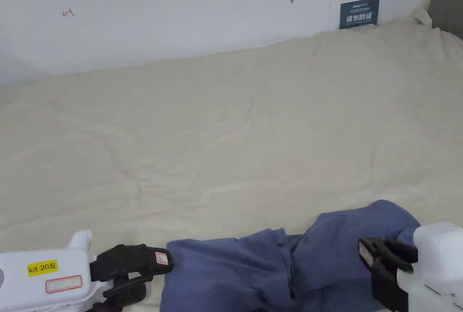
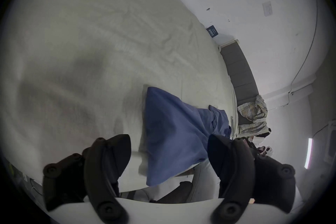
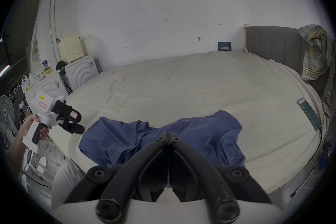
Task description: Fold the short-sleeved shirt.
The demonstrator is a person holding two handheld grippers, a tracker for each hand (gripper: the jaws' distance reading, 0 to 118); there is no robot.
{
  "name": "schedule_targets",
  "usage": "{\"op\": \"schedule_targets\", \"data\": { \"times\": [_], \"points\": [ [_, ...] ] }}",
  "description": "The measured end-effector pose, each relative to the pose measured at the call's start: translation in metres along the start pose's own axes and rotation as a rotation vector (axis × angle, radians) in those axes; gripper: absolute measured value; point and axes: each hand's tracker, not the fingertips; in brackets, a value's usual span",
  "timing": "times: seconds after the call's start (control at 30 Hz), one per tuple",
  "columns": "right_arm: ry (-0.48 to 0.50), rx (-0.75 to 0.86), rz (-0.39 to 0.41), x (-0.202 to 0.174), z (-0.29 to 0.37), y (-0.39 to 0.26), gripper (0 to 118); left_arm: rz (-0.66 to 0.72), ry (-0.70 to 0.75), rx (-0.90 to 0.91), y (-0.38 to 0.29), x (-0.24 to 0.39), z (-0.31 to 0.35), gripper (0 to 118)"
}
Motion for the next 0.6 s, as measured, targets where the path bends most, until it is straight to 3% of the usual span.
{"op": "schedule_targets", "data": {
  "times": [0.2,0.33,0.37,0.4,0.43,0.47,0.6],
  "points": [
    [-0.013,-0.029,0.056,-0.006,-0.006,0.000,0,0.062,-0.065,-0.064,0.010,-0.014,-0.041,91],
    [-0.012,-0.040,0.049,-0.006,-0.008,0.000,0,0.079,-0.229,-0.139,0.012,-0.009,-0.067,90],
    [-0.012,-0.039,0.046,-0.007,-0.008,0.000,0,0.076,-0.222,-0.147,0.012,-0.008,-0.075,84],
    [-0.010,-0.040,0.045,-0.007,-0.009,0.000,0,0.062,-0.222,-0.166,0.012,-0.007,-0.081,60],
    [-0.010,-0.041,0.044,-0.007,-0.009,0.000,0,0.043,-0.165,-0.164,0.017,-0.015,-0.089,23],
    [-0.010,-0.042,0.045,-0.008,-0.009,0.001,0,0.018,-0.067,-0.161,0.018,-0.015,-0.093,13],
    [-0.006,-0.049,0.052,-0.007,-0.010,0.000,0,0.038,-0.147,-0.163,0.020,-0.020,-0.079,13]
  ]
}}
